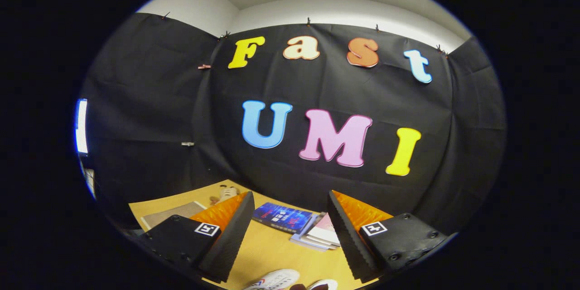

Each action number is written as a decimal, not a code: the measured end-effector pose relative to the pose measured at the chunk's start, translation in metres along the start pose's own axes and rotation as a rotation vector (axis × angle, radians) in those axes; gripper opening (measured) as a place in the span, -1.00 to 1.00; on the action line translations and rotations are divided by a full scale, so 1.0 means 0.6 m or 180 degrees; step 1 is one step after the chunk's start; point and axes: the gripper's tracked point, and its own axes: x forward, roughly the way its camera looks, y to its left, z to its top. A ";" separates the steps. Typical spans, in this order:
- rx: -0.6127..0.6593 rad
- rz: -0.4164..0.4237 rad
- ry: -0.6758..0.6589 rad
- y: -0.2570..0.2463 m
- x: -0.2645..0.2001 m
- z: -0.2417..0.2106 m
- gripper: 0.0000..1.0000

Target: Open the storage box then place both shoes into the box .Put the left shoe in first, then the right shoe, with the right side of both shoes facing outward in a uniform manner.

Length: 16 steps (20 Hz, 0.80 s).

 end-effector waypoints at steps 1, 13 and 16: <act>0.0143 0.0186 0.0046 0.030 0.004 -0.011 0.94; 0.3115 0.1556 0.1711 0.222 0.050 -0.273 0.96; 0.3454 0.1762 0.2083 0.252 0.055 -0.338 0.96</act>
